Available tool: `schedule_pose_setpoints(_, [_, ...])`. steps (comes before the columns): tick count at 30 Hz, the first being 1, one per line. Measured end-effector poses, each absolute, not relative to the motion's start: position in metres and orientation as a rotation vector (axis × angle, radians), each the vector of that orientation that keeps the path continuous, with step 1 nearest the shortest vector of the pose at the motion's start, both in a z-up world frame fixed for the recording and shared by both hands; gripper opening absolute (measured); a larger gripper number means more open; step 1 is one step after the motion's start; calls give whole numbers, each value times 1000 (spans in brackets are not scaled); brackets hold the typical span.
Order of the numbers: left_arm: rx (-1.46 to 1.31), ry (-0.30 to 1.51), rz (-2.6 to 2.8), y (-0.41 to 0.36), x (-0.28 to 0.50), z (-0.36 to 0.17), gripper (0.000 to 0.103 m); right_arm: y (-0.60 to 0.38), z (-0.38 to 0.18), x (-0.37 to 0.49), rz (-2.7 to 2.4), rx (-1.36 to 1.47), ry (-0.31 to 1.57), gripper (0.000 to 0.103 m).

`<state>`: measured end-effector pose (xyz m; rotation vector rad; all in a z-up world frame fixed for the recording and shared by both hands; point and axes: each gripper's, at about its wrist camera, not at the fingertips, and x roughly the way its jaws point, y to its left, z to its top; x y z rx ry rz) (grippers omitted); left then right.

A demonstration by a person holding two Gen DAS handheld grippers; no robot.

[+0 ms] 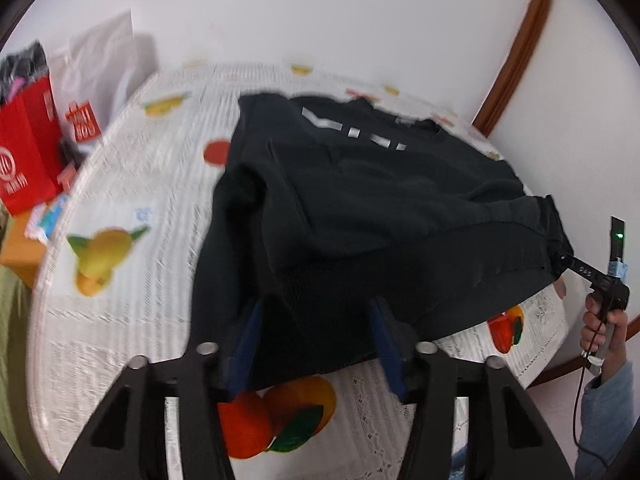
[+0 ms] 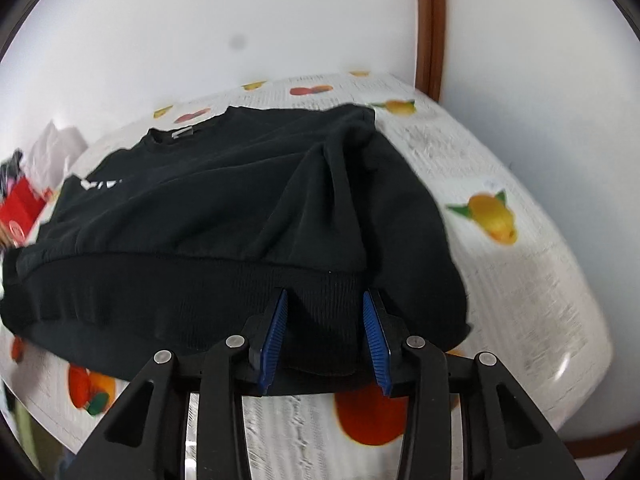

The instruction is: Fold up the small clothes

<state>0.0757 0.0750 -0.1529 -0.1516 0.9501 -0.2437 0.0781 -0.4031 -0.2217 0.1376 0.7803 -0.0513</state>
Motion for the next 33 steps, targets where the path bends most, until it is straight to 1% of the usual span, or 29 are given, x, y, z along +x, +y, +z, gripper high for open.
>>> schedule_pose_setpoints(1, [-169, 968, -257, 74, 78, -157, 27, -399, -221, 78, -47, 122, 780, 30])
schedule_pose_setpoints(2, [-184, 981, -277, 73, 81, -160, 14, -394, -219, 78, -50, 88, 776, 19])
schedule_pose_setpoints(3, [-171, 975, -286, 69, 82, -157, 9, -390, -216, 77, -45, 56, 770, 13])
schedule_pose_setpoints(4, [-151, 959, -286, 67, 81, -152, 7, -388, -212, 76, -34, 30, 757, 13])
schedule_pose_setpoints(7, [-110, 901, -323, 65, 84, -129, 7, -396, -187, 70, 28, 77, 697, 12])
schedule_pose_setpoints(10, [-164, 863, -360, 71, 96, -109, 7, -409, -160, 72, 86, 176, 623, 12])
schedule_pose_setpoints(16, [-246, 806, -348, 76, 138, -89, 7, -422, -132, 113, 118, 323, 558, 12])
schedule_pose_setpoints(20, [-294, 811, -325, 79, 173, -90, 7, -427, -132, 148, 113, 404, 564, 12])
schedule_pose_setpoints(28, [-361, 914, -279, 79, 234, -123, 8, -424, -160, 216, 46, 451, 653, 13])
schedule_pose_setpoints(29, [-377, 928, -277, 83, 238, -125, 9, -426, -163, 222, 41, 463, 660, 17])
schedule_pose_setpoints(33, [-397, 945, -304, 89, 241, -125, 10, -435, -162, 233, 48, 490, 663, 23])
